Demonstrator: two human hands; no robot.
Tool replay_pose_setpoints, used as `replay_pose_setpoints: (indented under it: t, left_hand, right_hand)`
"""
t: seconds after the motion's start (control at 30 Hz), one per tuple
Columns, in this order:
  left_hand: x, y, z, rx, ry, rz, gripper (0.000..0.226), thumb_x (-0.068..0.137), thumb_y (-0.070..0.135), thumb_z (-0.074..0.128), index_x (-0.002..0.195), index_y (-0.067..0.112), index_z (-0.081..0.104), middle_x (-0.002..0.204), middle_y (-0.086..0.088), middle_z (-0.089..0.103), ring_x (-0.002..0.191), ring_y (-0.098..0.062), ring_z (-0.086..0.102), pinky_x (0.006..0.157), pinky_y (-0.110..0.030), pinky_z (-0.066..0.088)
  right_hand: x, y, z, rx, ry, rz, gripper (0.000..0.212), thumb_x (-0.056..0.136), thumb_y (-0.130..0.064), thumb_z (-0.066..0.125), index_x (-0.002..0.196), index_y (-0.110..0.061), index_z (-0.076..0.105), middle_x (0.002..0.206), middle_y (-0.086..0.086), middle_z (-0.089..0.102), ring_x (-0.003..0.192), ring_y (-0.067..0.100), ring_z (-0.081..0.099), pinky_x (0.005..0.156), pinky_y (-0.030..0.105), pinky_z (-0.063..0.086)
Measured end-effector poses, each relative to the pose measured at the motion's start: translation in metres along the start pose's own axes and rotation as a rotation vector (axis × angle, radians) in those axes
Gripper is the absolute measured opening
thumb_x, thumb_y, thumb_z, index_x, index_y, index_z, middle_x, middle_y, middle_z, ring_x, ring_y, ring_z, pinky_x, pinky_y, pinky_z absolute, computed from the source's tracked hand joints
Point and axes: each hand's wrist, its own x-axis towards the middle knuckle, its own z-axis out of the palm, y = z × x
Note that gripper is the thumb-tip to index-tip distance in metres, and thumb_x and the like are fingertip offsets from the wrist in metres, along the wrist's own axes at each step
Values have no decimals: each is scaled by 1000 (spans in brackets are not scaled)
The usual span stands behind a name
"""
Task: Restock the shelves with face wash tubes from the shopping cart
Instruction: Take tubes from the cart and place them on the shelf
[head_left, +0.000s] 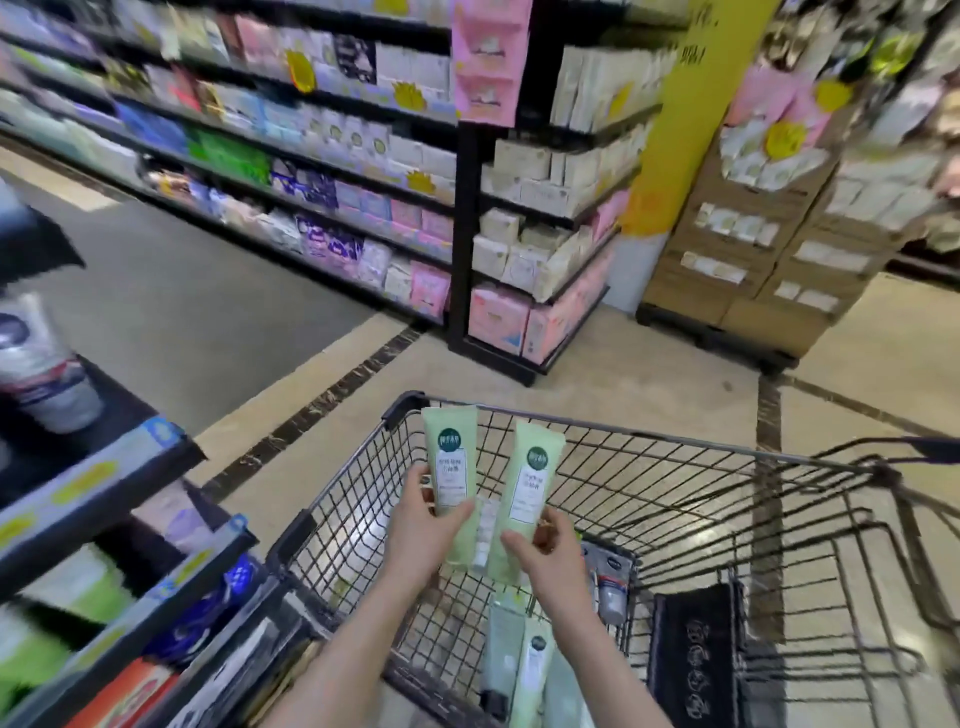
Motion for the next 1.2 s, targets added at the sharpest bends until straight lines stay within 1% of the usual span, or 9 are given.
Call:
replay_pose_setpoints:
  t: [0.1,0.23,0.37,0.53,0.73,0.87,0.97,1.07,1.2]
  left_hand:
    - [-30,20,-22,-145,57,60,52,83,22,69,126,24,39,107,9,60,81,-3,58,63,-17,45]
    - [-68,40,-56,-277,130,124,46,83,23,68,117,31,38,98,12,59,84,-2,59,71,-24,49]
    - [-108,46,-90,-308,278,184,44,83,26,69,117,28,42,95,14,58,83,4,55,64,-18,43]
    - [-156,36,-134,-387,469,186,40,81,22,71,109,30,43,99,7,63,85,-4,58,68,-20,44]
    - [-210,-1,-200,-422,681,112,45,78,26,74,113,24,45,98,4,64,84,-9,62,72,-27,50]
    - [-248,-31,-248,-457,821,64,45,79,19,73,114,19,45,92,8,62,77,-5,59,58,-10,47]
    - [-283,-51,-280,-454,880,30,43,82,21,70,117,19,45,97,6,60,80,-4,57,60,-16,46]
    - [-318,-78,-312,-407,955,0,41,83,24,69,116,20,44,103,1,61,82,-8,58,64,-22,47]
    - [-354,-111,-354,-366,1025,-31,39,83,27,68,114,22,45,103,0,62,84,-10,59,72,-31,51]
  right_hand:
    - [-22,-33,-3,61,-20,-113,55,79,-18,72,126,-20,43,108,-1,62,97,17,61,85,35,53]
    - [-58,-68,0,120,-109,-225,52,83,-15,68,127,-18,41,97,-12,58,86,2,58,72,20,49]
    - [-91,-90,16,133,-195,-288,54,81,-14,70,128,-14,43,101,-3,63,92,14,63,83,35,53]
    - [-138,-108,50,166,-341,-348,45,81,-12,70,119,-18,45,101,1,64,89,12,63,65,21,48]
    - [-191,-109,116,163,-526,-347,40,81,-8,71,114,-15,49,107,9,64,89,18,62,64,27,47]
    - [-228,-104,162,148,-656,-332,37,81,-14,72,111,-19,52,104,6,66,87,20,64,64,28,49]
    - [-256,-97,196,103,-734,-321,40,76,-31,76,108,-28,52,111,2,63,103,21,61,81,41,53]
    - [-290,-90,233,98,-798,-278,32,83,-14,70,106,-22,50,106,5,61,100,23,59,74,37,52]
    - [-332,-73,278,72,-851,-244,40,81,-15,71,114,-16,48,110,11,61,103,28,60,77,39,52]
